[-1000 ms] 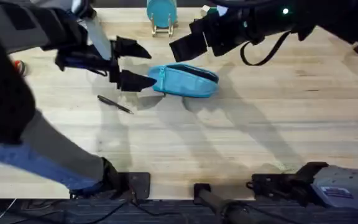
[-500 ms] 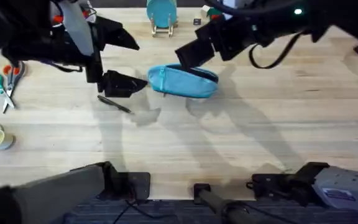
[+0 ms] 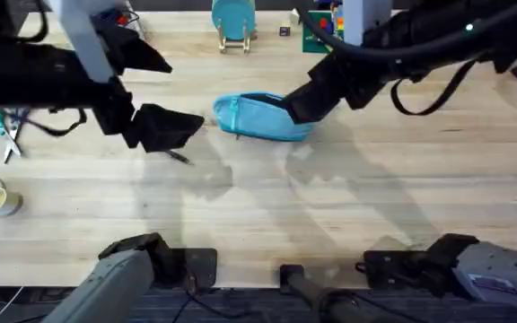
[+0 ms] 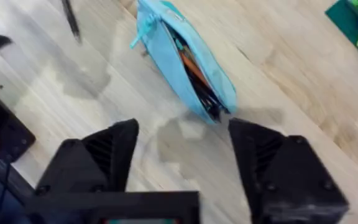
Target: Unzip the bag, pick up the pens from the table one at a time and place them inside, then zip the bag closed.
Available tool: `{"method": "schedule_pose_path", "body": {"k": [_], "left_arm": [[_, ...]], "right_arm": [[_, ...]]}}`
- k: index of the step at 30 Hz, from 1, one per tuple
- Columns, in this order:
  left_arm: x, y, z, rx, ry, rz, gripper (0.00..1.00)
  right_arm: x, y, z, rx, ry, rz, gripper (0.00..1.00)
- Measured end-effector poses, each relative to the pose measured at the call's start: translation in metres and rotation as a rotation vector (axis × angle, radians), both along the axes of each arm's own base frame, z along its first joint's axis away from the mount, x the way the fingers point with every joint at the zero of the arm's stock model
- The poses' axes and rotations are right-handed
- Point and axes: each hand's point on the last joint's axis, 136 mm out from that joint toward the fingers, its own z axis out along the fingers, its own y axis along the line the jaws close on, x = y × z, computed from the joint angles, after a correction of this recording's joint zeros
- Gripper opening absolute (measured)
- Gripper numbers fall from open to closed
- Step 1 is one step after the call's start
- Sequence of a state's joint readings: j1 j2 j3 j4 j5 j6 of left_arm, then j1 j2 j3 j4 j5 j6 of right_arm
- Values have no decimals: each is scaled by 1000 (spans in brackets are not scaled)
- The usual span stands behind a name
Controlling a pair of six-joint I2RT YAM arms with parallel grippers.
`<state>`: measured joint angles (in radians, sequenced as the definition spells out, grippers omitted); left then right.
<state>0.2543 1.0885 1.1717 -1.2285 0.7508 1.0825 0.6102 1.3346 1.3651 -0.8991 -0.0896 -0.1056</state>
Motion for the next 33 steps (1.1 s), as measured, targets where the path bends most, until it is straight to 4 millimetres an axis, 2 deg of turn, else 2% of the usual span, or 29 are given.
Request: {"method": "schedule_pose_path", "body": {"k": [2,6,7,8,19,25,33], "left_arm": [[-5,0,6,8,-21,16,995],[-13,-1,15,17,-56,30,994],[-14,-2,16,17,-60,30,993],[-15,-2,17,17,-64,32,993],[-16,-2,17,15,-61,36,995],[-16,-2,17,15,-60,36,993],[-16,-2,17,15,-60,36,995]], "right_arm": [[-1,-4,-3,-22,4,-1,770],[-5,-8,-6,-50,15,5,193],[-5,-9,-7,-55,18,7,72],[-6,-10,-8,-60,19,11,44],[-9,-16,-11,-159,-40,163,30],[-10,-28,-16,-228,-57,250,29],[3,-42,-24,-288,-68,299,30]]}}
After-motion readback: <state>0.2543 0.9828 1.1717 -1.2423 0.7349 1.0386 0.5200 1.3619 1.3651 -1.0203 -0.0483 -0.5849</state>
